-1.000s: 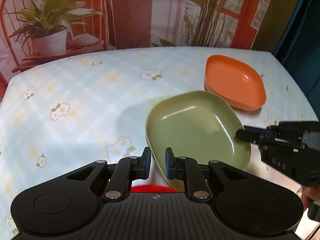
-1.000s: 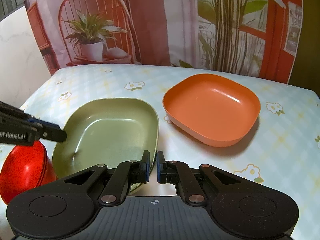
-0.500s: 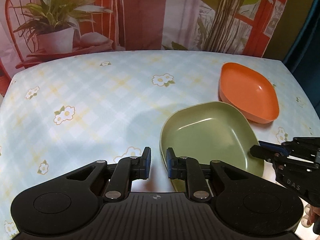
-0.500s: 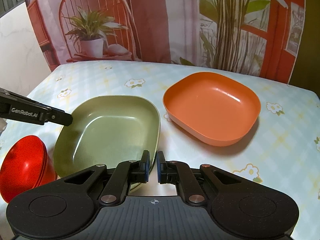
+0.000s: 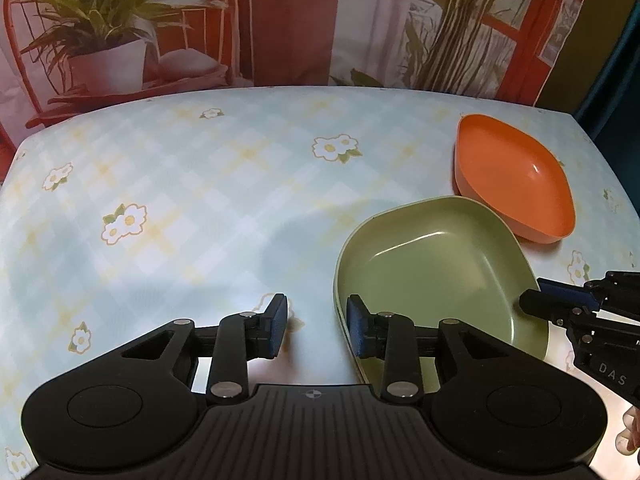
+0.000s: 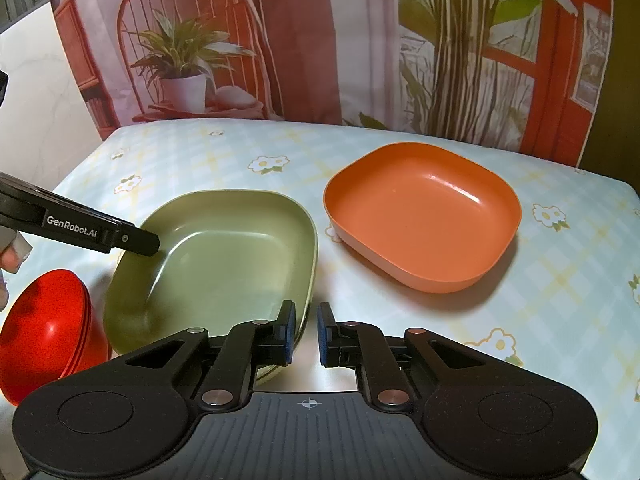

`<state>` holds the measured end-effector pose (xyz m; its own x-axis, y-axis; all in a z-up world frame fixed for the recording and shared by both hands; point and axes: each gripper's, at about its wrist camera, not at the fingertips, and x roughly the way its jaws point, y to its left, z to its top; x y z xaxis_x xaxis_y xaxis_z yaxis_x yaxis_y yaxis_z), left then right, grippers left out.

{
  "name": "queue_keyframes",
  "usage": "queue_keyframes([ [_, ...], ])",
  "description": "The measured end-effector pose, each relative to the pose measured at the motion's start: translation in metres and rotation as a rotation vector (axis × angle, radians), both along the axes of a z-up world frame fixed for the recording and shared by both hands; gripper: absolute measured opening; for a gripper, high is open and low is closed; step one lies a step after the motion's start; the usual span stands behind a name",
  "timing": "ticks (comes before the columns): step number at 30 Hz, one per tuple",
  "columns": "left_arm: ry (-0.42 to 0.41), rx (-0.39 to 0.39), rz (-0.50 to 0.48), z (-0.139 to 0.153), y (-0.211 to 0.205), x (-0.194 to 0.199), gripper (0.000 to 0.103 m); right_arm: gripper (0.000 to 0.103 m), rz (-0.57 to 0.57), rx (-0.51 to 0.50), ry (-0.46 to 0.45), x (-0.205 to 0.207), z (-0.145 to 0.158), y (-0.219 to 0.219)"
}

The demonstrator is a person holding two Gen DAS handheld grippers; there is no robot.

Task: Organize plates and bowls
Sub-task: 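Open both tools and release the stacked green plates, then grasp the orange dish rim with both tools and lift it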

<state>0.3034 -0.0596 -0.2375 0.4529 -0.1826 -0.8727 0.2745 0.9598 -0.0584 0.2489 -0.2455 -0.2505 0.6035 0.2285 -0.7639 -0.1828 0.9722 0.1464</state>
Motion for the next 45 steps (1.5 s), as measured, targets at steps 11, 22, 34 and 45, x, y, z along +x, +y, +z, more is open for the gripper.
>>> queue_keyframes([
  [11,-0.111,-0.033,-0.029,0.033,-0.011,0.0,0.035,0.012,0.015,0.027,-0.031,0.0,0.02,-0.011],
  [22,-0.195,-0.158,-0.104,0.049,-0.06,0.028,0.035,0.018,-0.188,0.006,-0.077,0.017,0.021,-0.073],
  [34,-0.154,-0.102,-0.19,0.012,-0.123,0.063,0.033,0.026,-0.281,0.02,-0.075,0.03,0.0,-0.095],
  [45,-0.083,-0.065,-0.209,-0.017,-0.13,0.077,0.022,0.026,-0.29,0.056,-0.063,0.033,-0.011,-0.1],
])
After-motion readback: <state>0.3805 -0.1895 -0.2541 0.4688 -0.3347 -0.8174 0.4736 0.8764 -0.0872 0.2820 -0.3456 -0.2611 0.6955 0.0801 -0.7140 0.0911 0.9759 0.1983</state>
